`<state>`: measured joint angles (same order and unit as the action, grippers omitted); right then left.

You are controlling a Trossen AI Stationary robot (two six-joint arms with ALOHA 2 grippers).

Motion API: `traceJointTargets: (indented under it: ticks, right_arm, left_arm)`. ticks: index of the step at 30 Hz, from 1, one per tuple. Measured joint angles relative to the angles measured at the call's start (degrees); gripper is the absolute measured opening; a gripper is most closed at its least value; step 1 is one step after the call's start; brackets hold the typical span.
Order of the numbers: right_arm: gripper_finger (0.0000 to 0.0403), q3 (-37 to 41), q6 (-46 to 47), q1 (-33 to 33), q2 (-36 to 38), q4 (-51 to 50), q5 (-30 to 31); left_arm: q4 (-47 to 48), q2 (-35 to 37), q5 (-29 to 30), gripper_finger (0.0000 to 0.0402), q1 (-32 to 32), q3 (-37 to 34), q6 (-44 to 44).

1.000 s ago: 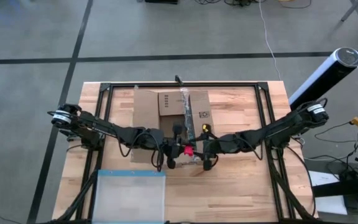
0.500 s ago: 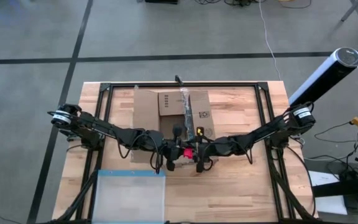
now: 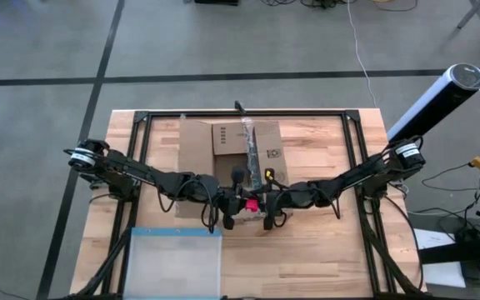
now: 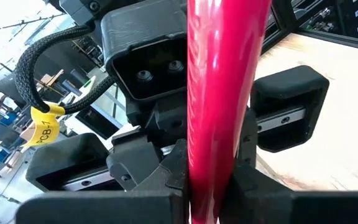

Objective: Unpack boxes
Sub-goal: Break down the box using the red cutter

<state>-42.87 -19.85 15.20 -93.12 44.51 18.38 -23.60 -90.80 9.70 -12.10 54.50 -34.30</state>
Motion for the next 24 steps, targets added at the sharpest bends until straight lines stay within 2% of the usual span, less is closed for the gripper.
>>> traceJointTargets:
  ticks: [6, 16, 18, 24]
  right_arm:
    - [0.0025, 0.04, -0.1, 0.06, 0.07, -0.03, 0.18]
    - [0.0013, 0.07, -0.31, 0.49, 1.34, -0.23, -0.11]
    - [0.0011, 0.07, 0.14, 0.75, 1.51, -0.14, -0.2]
    - [0.0009, 0.04, 0.85, 1.66, 2.72, -0.31, 2.42]
  left_arm:
    - [0.2, 0.05, 0.14, 0.0024, 0.0, 0.0, 1.04]
    - [-0.37, 0.12, 0.1, 0.0026, 0.02, 0.14, 3.39]
    - [-0.6, 0.18, 0.06, 0.004, 0.0, 0.17, 3.91]
    - [-0.29, 1.93, 0.93, 0.0126, -0.29, 0.17, 3.73]
